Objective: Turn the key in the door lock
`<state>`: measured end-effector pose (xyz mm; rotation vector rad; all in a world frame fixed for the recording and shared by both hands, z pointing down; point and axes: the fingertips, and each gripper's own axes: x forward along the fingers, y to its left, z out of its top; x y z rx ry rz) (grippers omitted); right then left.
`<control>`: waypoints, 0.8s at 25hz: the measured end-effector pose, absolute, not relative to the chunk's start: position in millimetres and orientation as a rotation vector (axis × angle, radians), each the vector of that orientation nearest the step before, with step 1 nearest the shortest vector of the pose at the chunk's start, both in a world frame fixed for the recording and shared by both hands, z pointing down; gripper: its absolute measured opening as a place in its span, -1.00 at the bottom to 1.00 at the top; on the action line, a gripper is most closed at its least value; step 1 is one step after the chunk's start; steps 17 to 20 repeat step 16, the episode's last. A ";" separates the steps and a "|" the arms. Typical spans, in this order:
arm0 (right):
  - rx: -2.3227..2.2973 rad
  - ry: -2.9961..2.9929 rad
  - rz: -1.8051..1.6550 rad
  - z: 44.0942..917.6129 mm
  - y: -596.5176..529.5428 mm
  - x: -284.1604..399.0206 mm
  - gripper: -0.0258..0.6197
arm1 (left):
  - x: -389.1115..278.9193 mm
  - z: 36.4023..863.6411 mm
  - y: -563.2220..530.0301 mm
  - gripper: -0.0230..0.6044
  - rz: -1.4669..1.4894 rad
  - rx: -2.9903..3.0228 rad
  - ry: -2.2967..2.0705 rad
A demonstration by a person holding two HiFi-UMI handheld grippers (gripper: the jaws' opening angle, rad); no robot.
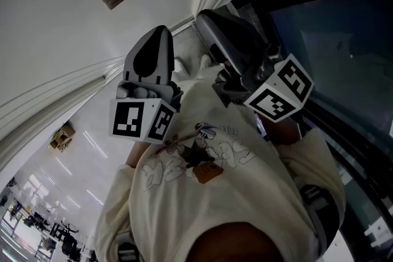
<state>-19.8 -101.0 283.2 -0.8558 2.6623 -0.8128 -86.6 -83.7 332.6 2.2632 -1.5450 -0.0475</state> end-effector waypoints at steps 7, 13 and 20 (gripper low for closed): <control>-1.005 2.824 -0.495 290.6 -96.2 -31.5 -0.90 | -84.8 330.1 -95.1 -0.92 -0.038 2.276 -1.543; -1.091 2.897 -0.280 293.1 -91.2 -38.4 -0.90 | -83.8 324.6 -97.5 -0.92 -0.036 2.284 -1.558; -1.125 2.911 -0.222 296.4 -90.8 -40.1 -0.90 | -81.8 324.0 -96.7 -0.92 -0.033 2.287 -1.557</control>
